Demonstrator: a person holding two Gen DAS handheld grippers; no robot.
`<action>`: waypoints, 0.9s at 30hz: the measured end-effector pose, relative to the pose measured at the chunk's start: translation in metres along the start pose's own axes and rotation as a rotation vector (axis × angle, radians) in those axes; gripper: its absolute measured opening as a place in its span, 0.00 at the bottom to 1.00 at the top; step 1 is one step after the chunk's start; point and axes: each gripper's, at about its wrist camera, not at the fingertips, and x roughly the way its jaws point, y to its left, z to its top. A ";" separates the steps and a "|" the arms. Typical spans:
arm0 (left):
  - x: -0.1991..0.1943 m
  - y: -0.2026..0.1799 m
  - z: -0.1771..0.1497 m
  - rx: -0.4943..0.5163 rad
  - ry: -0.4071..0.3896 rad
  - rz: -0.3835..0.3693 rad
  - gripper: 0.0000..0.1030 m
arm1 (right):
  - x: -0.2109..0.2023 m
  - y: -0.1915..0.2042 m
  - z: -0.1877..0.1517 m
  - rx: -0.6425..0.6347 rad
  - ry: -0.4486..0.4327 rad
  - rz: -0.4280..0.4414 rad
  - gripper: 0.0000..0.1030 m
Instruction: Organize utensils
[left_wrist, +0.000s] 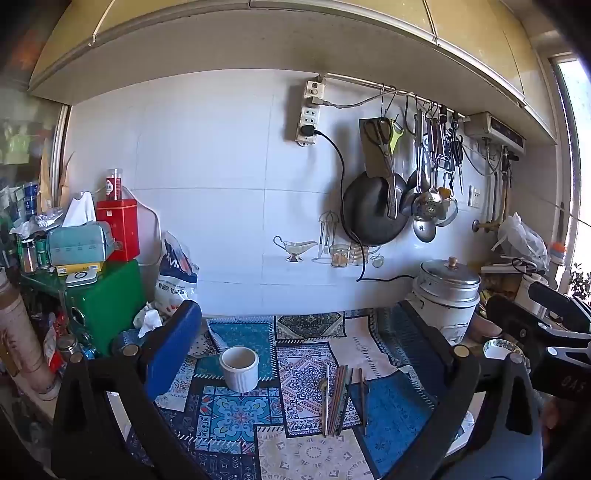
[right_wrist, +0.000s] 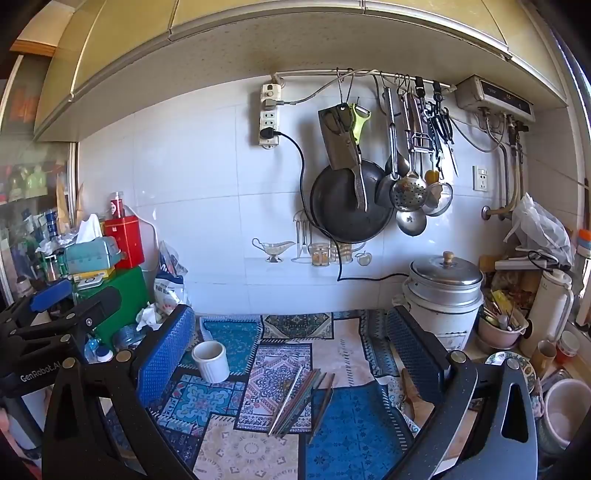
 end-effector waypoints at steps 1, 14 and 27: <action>0.000 0.000 0.000 0.000 0.000 0.001 1.00 | 0.000 0.000 0.000 0.001 0.000 0.000 1.00; 0.002 -0.001 0.000 0.000 -0.001 0.002 1.00 | -0.001 -0.009 0.000 -0.007 -0.001 0.004 1.00; 0.014 -0.003 0.002 0.000 0.010 -0.006 1.00 | 0.009 -0.004 -0.001 -0.019 0.005 -0.019 1.00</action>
